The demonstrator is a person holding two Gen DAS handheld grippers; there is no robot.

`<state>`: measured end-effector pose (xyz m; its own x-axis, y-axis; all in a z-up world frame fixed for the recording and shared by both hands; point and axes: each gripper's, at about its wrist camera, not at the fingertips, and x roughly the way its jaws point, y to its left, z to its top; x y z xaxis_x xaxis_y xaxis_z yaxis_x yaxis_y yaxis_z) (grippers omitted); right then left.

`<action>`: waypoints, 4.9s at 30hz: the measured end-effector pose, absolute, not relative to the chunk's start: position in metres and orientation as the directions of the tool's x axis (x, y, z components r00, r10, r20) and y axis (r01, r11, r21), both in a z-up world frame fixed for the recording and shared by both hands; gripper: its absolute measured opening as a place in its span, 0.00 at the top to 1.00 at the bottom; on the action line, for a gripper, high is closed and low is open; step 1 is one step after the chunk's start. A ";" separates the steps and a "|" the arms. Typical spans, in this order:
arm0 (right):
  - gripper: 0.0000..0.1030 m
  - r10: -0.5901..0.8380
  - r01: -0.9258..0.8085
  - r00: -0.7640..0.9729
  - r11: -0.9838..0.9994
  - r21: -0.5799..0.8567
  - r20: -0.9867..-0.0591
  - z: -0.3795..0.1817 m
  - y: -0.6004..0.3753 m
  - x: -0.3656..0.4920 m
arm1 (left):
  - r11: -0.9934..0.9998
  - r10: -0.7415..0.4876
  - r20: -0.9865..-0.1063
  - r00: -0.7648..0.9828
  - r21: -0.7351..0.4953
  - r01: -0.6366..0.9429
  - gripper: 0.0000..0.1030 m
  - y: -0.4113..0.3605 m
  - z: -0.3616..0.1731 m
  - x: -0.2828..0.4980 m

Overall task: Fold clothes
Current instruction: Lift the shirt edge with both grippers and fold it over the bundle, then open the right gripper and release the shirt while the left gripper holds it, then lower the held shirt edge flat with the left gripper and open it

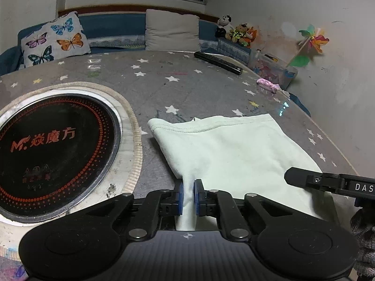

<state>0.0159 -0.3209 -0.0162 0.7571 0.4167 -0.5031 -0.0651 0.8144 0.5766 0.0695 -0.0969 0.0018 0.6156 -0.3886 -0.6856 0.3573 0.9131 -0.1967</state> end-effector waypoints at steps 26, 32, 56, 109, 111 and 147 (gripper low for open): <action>0.83 0.338 -0.112 0.848 0.867 0.486 -0.408 0.045 -0.337 0.000 | 0.886 -0.438 -0.593 0.676 -0.156 0.437 0.93 -0.134 0.055 0.071; 0.83 0.308 -0.105 0.864 0.884 0.456 -0.398 0.058 -0.348 0.008 | 0.880 -0.446 -0.578 0.683 -0.143 0.453 0.93 -0.150 0.067 0.083; 0.84 0.243 -0.070 0.865 0.925 0.374 -0.438 0.076 -0.376 0.057 | 0.889 -0.425 -0.620 0.659 -0.148 0.434 0.93 -0.191 0.070 0.137; 0.72 0.114 -0.002 0.829 0.979 0.202 -0.548 0.027 -0.355 0.076 | 0.908 -0.362 -0.735 0.574 -0.139 0.395 0.92 -0.194 0.006 0.161; 0.72 0.080 0.026 0.839 0.982 0.187 -0.538 0.031 -0.357 0.073 | 0.908 -0.362 -0.734 0.575 -0.138 0.396 0.92 -0.193 0.006 0.161; 0.72 0.155 -0.012 0.770 0.973 0.230 -0.619 0.008 -0.361 0.129 | 0.910 -0.384 -0.695 0.608 -0.171 0.379 0.88 -0.167 0.013 0.176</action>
